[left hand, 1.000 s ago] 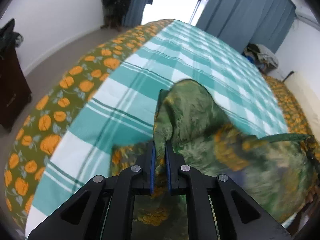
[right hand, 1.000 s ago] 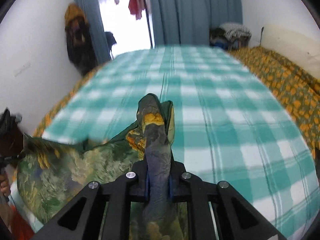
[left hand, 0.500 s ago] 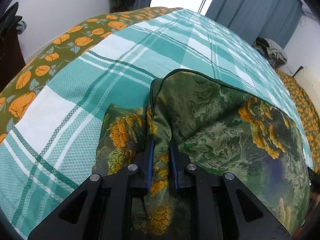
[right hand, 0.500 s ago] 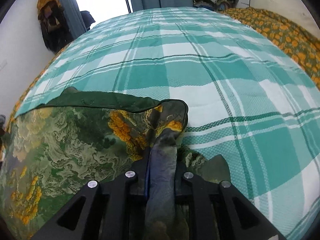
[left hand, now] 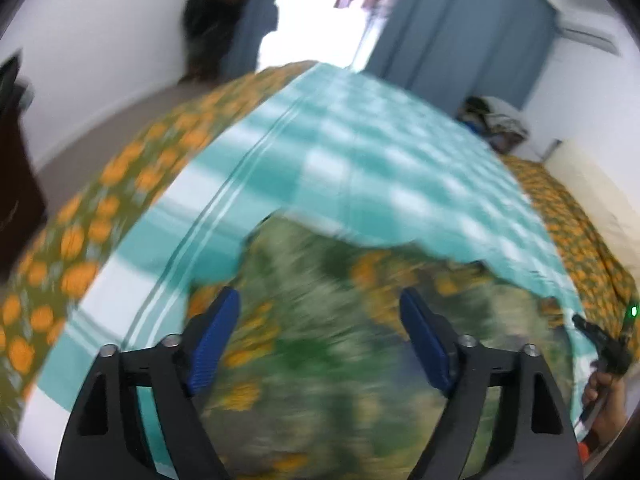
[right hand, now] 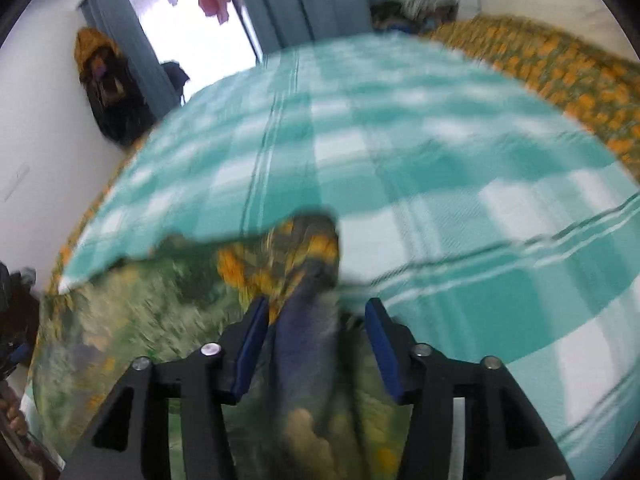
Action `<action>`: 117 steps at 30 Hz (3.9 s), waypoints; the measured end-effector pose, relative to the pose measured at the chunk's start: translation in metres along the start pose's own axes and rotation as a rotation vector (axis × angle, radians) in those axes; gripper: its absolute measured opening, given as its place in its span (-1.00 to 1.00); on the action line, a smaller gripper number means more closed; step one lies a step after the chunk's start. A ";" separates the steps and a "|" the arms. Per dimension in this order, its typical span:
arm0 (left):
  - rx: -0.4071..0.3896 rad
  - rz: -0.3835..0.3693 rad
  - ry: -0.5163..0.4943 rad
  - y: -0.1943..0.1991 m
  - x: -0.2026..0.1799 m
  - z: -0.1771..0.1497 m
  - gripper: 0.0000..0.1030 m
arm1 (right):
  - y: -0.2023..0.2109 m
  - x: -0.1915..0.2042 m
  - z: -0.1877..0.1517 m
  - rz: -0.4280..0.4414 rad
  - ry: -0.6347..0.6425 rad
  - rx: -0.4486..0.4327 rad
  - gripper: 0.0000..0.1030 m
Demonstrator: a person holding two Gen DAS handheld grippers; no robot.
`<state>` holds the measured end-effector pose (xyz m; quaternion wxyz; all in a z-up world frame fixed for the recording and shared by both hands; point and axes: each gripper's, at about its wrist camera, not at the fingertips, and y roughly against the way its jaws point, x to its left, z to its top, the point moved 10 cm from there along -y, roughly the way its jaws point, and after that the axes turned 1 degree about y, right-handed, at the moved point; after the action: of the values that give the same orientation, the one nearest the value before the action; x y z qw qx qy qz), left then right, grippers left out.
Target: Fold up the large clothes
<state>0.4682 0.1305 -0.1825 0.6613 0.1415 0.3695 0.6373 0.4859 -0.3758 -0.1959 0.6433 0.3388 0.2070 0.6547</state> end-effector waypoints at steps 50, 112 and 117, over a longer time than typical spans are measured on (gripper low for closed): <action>0.269 -0.044 -0.303 -0.107 -0.143 -0.098 0.96 | -0.080 0.074 -0.054 0.247 0.053 0.113 0.04; 0.253 -0.268 -0.483 0.035 -0.260 -0.066 0.97 | 0.148 0.077 -0.114 0.223 0.034 -0.143 -0.31; 0.385 -0.387 -0.560 0.037 -0.318 -0.070 0.97 | 0.180 0.146 -0.107 0.197 0.330 -0.217 -0.31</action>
<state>0.4216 -0.1847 -0.1081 0.8058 0.3590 0.3074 0.3567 0.2921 -0.2308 -0.1158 0.5663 0.1746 0.2037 0.7793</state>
